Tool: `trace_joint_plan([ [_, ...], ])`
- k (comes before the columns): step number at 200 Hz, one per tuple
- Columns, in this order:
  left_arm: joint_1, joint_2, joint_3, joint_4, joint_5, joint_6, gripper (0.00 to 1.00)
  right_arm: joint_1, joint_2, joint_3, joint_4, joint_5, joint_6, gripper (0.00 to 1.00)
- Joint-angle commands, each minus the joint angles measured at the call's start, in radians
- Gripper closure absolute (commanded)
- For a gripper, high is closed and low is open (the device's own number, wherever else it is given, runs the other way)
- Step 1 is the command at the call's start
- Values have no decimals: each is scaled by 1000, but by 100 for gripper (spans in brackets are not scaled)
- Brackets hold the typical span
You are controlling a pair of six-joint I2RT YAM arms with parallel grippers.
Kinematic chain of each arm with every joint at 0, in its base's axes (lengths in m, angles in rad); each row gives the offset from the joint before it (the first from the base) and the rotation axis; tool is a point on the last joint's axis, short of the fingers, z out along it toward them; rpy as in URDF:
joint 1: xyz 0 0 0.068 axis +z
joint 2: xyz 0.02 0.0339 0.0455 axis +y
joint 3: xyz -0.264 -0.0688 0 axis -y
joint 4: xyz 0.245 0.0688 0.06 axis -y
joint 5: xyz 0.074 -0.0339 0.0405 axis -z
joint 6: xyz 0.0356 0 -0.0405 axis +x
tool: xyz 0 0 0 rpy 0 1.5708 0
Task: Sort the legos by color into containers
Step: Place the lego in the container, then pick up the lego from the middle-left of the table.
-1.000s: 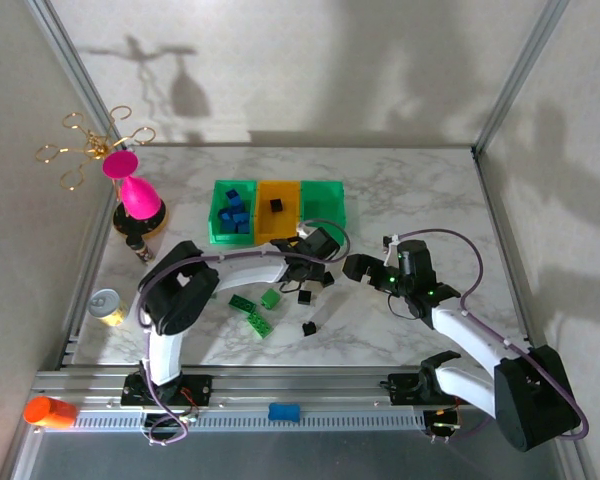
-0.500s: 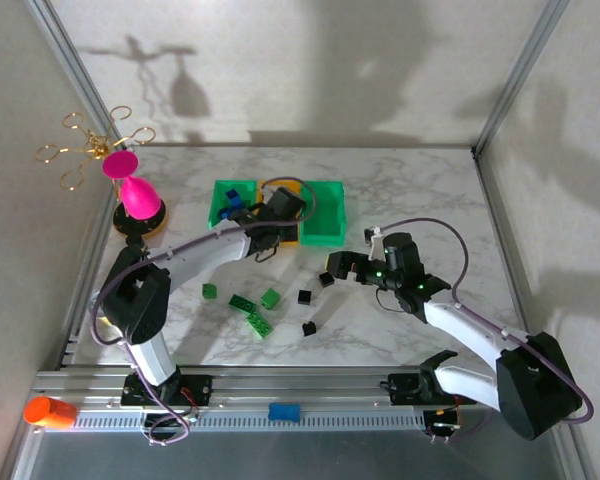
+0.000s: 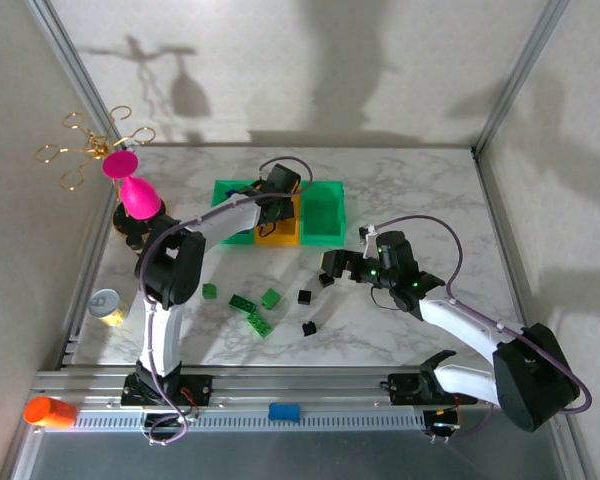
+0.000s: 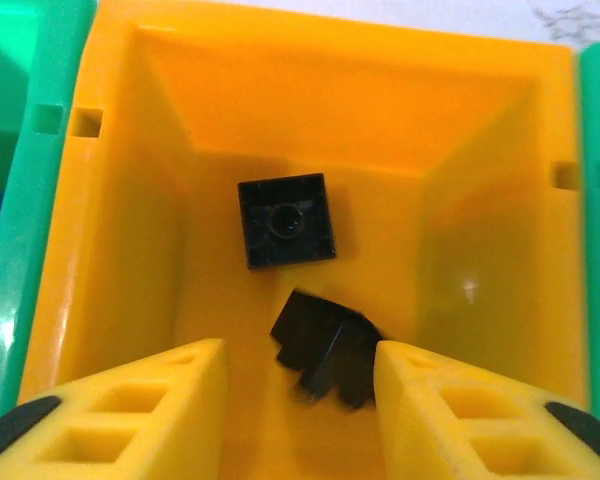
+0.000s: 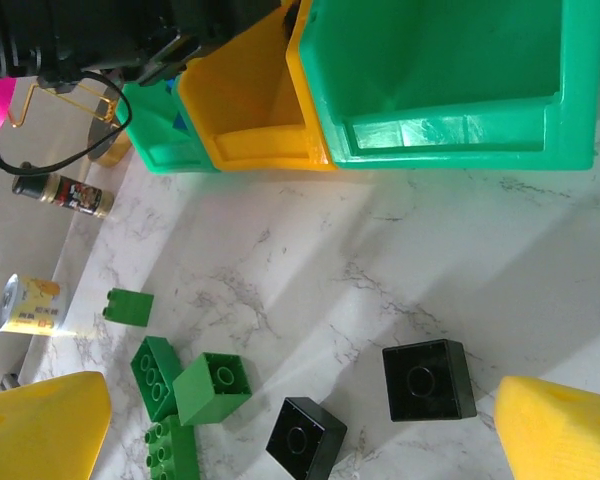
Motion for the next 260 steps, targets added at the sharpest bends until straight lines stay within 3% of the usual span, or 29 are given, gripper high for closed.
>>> trace_joint_plan([
  [1,1,13,56,-14,40,27,53,8,3,22,15,30,5,1],
  [66,-20,-154,-78,-7,25,10,53,5,14,46,-22,51,-14,1],
  [106,-121,-299,-235,-20,9,-2,51,-25,7,41,-86,47,8,1],
  [152,-277,-430,-414,-61,-6,-114,48,-41,-69,2,-203,71,4,1],
  [213,-462,-408,-507,-41,16,-270,44,-68,-165,-70,-267,80,23,1],
  [260,-506,-332,-512,-12,37,-327,42,-108,-181,-89,-275,64,17,1],
])
